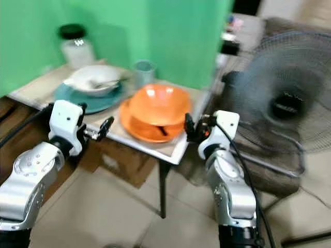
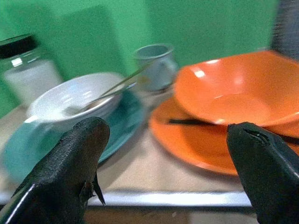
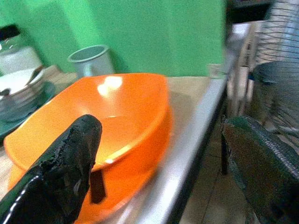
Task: Setting the table
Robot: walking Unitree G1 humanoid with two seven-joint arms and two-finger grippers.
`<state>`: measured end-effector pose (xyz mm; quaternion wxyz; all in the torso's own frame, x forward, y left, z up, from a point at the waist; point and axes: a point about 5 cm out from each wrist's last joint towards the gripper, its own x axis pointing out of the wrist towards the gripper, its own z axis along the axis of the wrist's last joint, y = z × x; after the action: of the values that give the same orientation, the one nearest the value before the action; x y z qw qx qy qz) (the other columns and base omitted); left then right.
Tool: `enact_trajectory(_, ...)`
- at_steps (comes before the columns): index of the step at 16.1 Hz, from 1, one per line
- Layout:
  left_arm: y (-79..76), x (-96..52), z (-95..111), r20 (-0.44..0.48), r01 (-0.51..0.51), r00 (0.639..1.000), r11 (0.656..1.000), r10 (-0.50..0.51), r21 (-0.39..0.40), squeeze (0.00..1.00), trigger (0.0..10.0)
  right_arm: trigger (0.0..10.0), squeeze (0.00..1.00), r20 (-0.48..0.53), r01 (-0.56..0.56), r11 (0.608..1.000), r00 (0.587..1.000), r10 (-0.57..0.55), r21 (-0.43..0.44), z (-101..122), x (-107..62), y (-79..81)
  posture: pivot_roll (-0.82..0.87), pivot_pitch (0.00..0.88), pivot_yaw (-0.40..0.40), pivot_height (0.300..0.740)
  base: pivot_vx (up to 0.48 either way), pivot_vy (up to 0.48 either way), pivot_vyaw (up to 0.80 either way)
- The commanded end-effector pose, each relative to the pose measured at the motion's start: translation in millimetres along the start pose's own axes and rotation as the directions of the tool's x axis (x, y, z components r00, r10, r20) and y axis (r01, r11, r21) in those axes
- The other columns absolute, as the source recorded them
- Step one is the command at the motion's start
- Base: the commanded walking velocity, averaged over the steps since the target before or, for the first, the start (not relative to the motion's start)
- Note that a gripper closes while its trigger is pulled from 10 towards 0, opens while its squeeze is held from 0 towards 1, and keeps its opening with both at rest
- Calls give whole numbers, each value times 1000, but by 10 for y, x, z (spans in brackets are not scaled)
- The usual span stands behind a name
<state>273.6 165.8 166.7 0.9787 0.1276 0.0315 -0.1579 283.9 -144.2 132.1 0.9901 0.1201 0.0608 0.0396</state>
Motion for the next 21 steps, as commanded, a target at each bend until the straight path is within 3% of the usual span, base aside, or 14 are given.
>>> enact_trajectory(1, 15, 1, -10, -5, 0, 1000, 1000, 0, 2, 502, 10000, 10000, 0, 10, -5, 1000, 1000, 5, 2, 35, 18, 28, 170, 0, 20, 740, 251, 0, 800)
enact_trajectory(3, 7, 14, -7, -4, 10, 1000, 1000, -10, 4, 502, 10000, 10000, 0, 20, 22, 999, 1000, -23, 47, 46, 8, -16, 165, 0, 23, 740, 253, 0, 0)
enact_trajectory(21, -17, 5, -17, -6, 41, 999, 999, -41, 7, 494, 10000, 10000, 0, 8, 3, 998, 1000, -3, 63, 33, 7, 16, 173, 0, 19, 740, 291, 0, -48)
